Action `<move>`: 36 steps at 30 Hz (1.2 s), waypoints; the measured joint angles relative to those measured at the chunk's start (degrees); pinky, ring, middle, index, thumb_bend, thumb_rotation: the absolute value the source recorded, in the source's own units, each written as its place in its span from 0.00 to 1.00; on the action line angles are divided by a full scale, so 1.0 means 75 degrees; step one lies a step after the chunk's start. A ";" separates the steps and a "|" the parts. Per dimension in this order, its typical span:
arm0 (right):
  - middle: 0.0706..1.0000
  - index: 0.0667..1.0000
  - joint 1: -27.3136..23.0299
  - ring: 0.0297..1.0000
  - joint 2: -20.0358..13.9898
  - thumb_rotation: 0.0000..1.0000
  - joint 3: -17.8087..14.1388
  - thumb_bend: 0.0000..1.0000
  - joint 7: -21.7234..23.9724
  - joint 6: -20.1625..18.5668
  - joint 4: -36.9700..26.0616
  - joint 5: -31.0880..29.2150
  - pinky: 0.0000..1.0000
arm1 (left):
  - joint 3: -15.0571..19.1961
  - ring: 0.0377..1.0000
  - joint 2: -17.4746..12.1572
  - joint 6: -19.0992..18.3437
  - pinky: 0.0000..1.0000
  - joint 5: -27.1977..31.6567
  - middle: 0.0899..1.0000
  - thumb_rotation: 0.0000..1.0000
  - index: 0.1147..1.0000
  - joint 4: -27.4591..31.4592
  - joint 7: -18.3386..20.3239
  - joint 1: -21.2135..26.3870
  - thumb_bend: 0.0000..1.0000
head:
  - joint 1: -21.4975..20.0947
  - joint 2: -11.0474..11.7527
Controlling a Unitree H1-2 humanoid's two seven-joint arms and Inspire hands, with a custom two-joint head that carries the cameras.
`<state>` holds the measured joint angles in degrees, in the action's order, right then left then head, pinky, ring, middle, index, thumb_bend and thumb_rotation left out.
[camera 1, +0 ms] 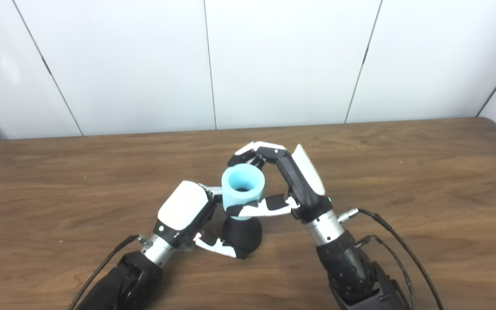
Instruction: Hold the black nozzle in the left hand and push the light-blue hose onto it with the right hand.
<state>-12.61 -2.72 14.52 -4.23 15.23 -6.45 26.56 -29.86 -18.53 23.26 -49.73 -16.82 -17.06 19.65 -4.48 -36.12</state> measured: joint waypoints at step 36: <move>0.42 0.51 -0.0078 0.36 -0.0088 0.00 0.0036 0.51 0.1178 -0.2010 -0.1146 0.0492 0.28 | -0.0001 0.13 0.0004 -0.0003 0.12 0.0005 0.42 0.00 0.41 0.0004 0.0004 -0.0001 0.52 | 0.0059 -0.0012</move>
<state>-13.20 -3.38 14.78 4.60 0.15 -15.04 30.25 -29.86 -18.50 23.23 -49.70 -16.79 -17.02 19.64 -4.04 -36.21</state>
